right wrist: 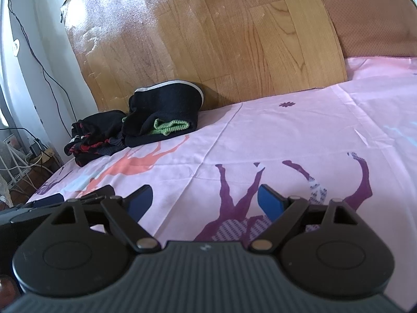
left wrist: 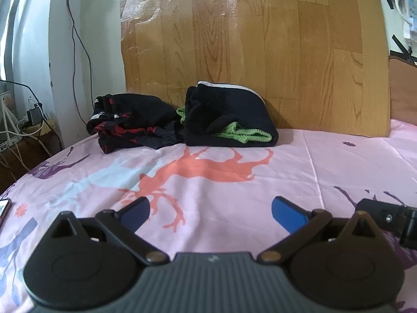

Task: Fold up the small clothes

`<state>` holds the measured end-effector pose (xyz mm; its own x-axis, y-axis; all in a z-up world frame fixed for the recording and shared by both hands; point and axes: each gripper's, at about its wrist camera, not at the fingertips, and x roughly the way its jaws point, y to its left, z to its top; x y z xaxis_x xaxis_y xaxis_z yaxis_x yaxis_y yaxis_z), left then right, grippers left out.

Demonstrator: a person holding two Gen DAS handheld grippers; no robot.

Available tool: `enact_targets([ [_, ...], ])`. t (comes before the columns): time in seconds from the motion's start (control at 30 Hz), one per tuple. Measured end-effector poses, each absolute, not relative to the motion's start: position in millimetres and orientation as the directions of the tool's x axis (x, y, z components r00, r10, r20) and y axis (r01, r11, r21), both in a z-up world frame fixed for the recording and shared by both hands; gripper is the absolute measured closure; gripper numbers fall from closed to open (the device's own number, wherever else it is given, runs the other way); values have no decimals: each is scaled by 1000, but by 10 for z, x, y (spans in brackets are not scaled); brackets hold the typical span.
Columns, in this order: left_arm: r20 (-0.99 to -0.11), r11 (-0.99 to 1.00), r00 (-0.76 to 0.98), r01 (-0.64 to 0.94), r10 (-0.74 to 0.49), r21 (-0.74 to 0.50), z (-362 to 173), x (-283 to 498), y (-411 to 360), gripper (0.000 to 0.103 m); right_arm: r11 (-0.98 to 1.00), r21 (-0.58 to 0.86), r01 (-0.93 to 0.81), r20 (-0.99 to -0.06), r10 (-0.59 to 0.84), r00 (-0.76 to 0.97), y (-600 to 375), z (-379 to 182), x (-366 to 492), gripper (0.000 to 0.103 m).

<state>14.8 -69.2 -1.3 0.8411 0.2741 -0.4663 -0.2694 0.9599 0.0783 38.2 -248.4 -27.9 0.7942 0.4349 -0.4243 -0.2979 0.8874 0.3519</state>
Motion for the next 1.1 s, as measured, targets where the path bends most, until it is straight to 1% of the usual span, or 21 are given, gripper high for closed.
enact_targets([
  [0.3, -444, 961, 855, -271, 269, 61, -6, 107, -673, 0, 887, 351, -301, -425, 438, 792, -2483, -282, 385, 13],
  [0.57, -443, 962, 856, -267, 267, 64, -5, 112, -670, 0, 886, 353, -301, -427, 439, 790, -2485, -286, 393, 13],
  [1.1, -480, 951, 834, -309, 273, 3, -20, 137, -553, 0, 885, 356, -299, -429, 440, 789, -2487, -289, 397, 13],
])
